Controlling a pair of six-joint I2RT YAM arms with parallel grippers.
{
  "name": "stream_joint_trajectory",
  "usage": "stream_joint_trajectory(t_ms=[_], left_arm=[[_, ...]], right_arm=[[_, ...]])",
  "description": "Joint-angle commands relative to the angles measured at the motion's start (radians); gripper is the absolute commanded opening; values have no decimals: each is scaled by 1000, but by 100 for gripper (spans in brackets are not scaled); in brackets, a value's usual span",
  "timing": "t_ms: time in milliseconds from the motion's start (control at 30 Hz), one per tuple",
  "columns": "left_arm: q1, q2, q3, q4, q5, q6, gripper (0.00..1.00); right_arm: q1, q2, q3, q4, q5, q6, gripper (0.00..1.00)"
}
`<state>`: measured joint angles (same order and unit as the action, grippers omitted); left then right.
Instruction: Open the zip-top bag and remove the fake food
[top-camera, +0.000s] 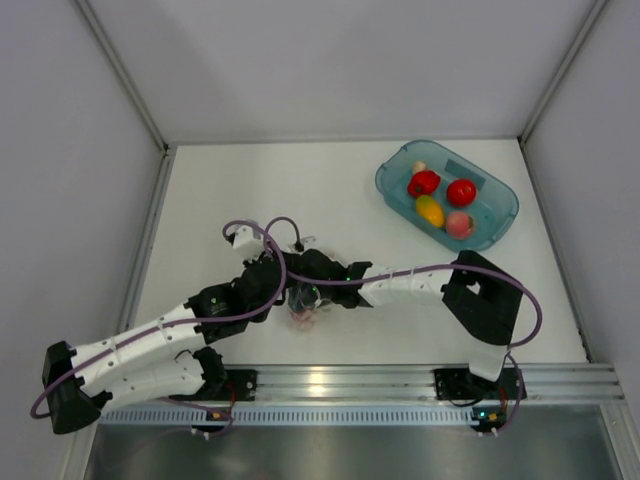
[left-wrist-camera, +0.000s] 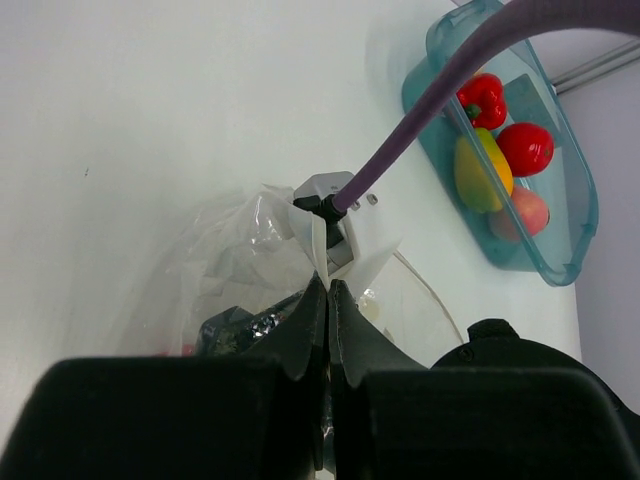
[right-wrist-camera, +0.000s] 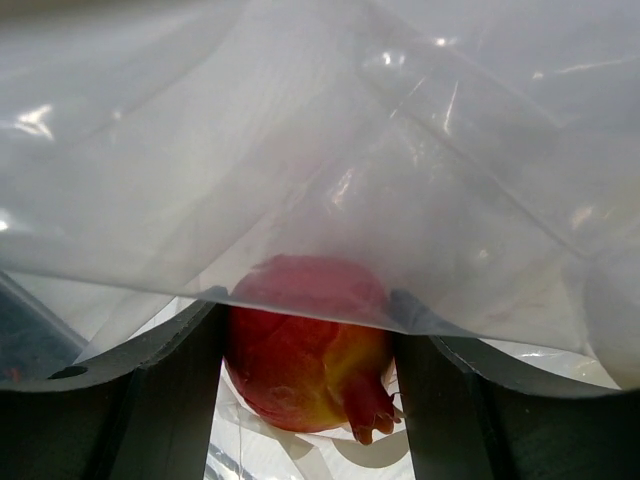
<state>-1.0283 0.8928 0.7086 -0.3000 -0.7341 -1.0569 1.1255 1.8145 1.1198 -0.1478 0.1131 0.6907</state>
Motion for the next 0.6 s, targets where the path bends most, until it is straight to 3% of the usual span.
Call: stream_joint_trajectory(t_ms=[0, 567], left_arm=[[-3, -12, -1, 48, -30, 11, 0], [-1, -22, 0, 50, -10, 41, 0]], right_arm=[[46, -52, -3, -29, 54, -19, 28], [48, -233, -25, 7, 220, -86, 26]])
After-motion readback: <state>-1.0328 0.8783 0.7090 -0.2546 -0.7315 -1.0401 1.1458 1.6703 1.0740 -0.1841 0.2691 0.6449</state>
